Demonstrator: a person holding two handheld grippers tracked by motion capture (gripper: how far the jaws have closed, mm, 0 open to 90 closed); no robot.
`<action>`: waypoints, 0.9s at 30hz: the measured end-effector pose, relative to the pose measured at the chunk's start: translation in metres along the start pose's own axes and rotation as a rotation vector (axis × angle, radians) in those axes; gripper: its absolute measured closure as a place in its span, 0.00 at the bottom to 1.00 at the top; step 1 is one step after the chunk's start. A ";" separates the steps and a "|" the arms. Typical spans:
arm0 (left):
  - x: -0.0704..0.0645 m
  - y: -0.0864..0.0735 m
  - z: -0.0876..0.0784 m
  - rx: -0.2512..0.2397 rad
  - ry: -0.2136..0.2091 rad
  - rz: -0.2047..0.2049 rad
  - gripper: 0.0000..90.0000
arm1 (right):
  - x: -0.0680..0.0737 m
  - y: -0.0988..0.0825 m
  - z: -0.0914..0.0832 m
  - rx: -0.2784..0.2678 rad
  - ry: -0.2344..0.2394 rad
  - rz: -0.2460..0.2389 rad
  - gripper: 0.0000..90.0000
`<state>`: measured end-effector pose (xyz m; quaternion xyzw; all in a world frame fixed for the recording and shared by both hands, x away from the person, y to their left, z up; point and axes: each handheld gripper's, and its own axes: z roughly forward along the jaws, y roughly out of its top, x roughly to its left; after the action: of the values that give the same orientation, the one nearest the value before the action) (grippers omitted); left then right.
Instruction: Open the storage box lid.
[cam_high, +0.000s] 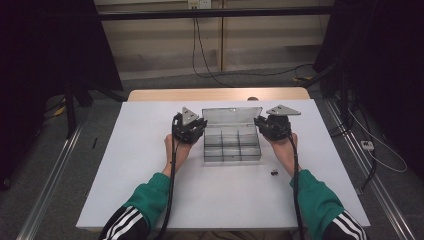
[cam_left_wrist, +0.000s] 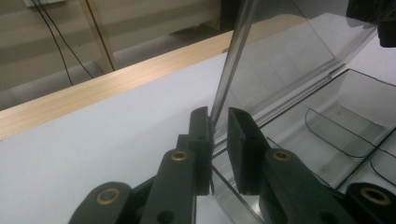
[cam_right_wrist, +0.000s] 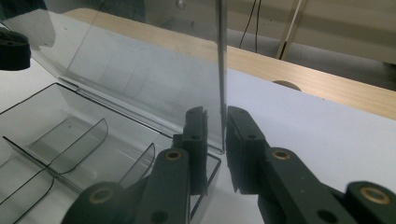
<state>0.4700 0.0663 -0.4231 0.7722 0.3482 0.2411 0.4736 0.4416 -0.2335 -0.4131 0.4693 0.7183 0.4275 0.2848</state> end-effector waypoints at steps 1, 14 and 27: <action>0.001 0.000 0.001 0.004 -0.002 0.001 0.89 | 0.000 0.000 0.001 0.001 -0.001 0.002 0.87; 0.004 -0.003 0.012 0.052 0.002 -0.019 0.91 | -0.004 -0.002 0.013 0.032 -0.002 0.007 0.88; 0.004 -0.007 0.018 0.087 0.019 -0.020 0.90 | -0.004 -0.004 0.024 0.076 -0.025 -0.016 0.89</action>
<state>0.4833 0.0614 -0.4375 0.7863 0.3707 0.2282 0.4385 0.4603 -0.2299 -0.4281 0.4792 0.7342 0.3917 0.2790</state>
